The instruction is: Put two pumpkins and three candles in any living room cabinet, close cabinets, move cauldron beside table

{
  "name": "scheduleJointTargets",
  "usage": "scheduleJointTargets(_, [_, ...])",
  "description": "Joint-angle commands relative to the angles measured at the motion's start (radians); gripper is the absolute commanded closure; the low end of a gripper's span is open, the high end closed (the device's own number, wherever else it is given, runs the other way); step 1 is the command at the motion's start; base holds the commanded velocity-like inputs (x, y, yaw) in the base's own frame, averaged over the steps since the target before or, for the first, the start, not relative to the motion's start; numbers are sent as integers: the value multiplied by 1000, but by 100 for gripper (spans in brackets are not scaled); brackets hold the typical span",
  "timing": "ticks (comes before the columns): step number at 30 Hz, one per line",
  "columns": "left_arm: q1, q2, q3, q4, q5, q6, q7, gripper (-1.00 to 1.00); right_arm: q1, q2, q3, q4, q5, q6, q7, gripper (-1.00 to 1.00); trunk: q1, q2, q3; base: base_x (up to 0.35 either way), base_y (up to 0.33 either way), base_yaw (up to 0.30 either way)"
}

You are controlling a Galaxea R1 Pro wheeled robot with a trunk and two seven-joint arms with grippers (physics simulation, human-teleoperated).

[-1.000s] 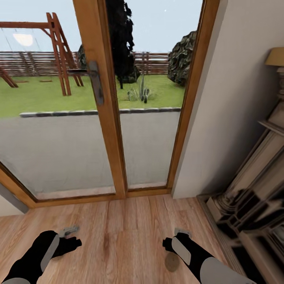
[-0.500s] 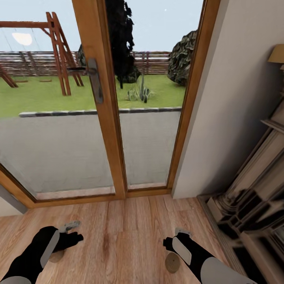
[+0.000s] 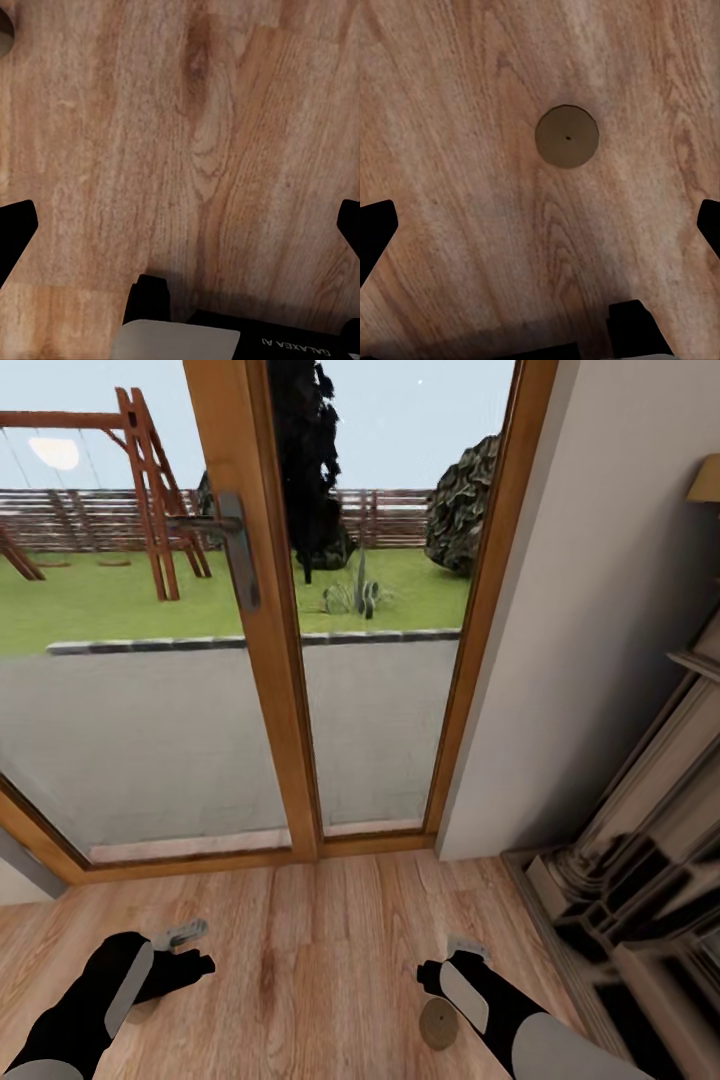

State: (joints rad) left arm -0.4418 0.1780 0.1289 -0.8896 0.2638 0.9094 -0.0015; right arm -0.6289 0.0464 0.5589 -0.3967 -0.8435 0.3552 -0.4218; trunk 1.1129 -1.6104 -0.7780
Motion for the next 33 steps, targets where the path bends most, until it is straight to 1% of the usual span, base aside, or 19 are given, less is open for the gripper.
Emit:
scheduleJointTargets(1, [0,0,0,0,0,0,0,-100,0,0,0,0,0,0,0,-100,4,-7,-3,0,0,0])
scheduleJointTargets(4, [0,0,1,0,0,11,0,-100,0,-2,0,-6,-2,-1,0,-100,15,-28,-13,0,0,0])
scheduleJointTargets(8, [0,1,2,-9,9,78,-5,-100,0,-1,-1,-9,-3,0,0,-100,31,-56,-25,0,0,0])
scheduleJointTargets(10, [0,4,8,-29,39,104,-30,-100,0,0,-1,-9,-3,1,0,-100,38,-70,-31,0,0,0])
scheduleJointTargets(11, [0,9,21,-45,80,118,-65,-100,0,0,-1,-10,-3,1,0,-100,42,-77,-35,0,0,0])
scheduleJointTargets(12, [1,11,25,-49,95,122,-76,-100,0,0,-1,-10,-3,2,0,-100,46,-84,-38,0,0,0])
scheduleJointTargets(13, [1,19,32,-54,122,127,-98,-100,0,-1,-1,-10,-3,2,1,-100,50,-91,-41,0,0,0])
scheduleJointTargets(15, [1,53,39,-59,162,132,-133,-100,0,-2,-1,-10,-3,2,0,-100,58,-105,-47,0,0,0])
scheduleJointTargets(16, [1,70,41,-61,178,133,-150,-100,0,-3,-1,-10,-3,2,0,-100,61,-112,-50,0,0,0])
scheduleJointTargets(17, [1,77,41,-61,186,133,-160,-100,0,-3,-1,-10,-3,2,0,-100,65,-119,-53,0,0,0])
scheduleJointTargets(20, [1,117,44,-63,230,135,-238,-100,0,-6,-1,-10,-4,2,1,-100,77,-140,-63,0,0,0])
scheduleJointTargets(22, [1,135,44,-62,237,135,-266,-100,-1,-8,-1,-10,-4,1,1,-100,84,-154,-69,0,0,0])
scheduleJointTargets(24, [1,169,45,-62,243,135,-292,-100,-1,-9,-2,-9,-5,0,1,-100,92,-168,-75,0,0,0])
scheduleJointTargets(25, [1,180,45,-61,244,136,-298,-100,-1,-9,-3,-9,-5,0,1,-100,96,-175,-78,0,0,0])
scheduleJointTargets(27, [1,214,45,-61,246,136,-332,-100,-1,-9,-17,-9,-5,0,1,-100,104,-189,-85,0,0,0])
scheduleJointTargets(28, [2,224,45,-60,248,136,-359,-100,-1,-9,-28,-8,-4,1,0,-100,107,-196,-88,0,0,0])
scheduleJointTargets(29, [2,235,45,-57,248,137,-412,-100,0,-9,-42,-8,-4,3,0,-100,111,-203,-91,0,0,0])
scheduleJointTargets(32, [3,243,45,-56,249,137,-473,-100,0,-9,-51,-7,-5,5,0,-100,123,-224,-100,0,0,0])
scheduleJointTargets(33, [3,251,45,-55,248,137,-512,-100,0,-9,-54,-6,-5,7,0,-100,127,-231,-103,0,0,0])
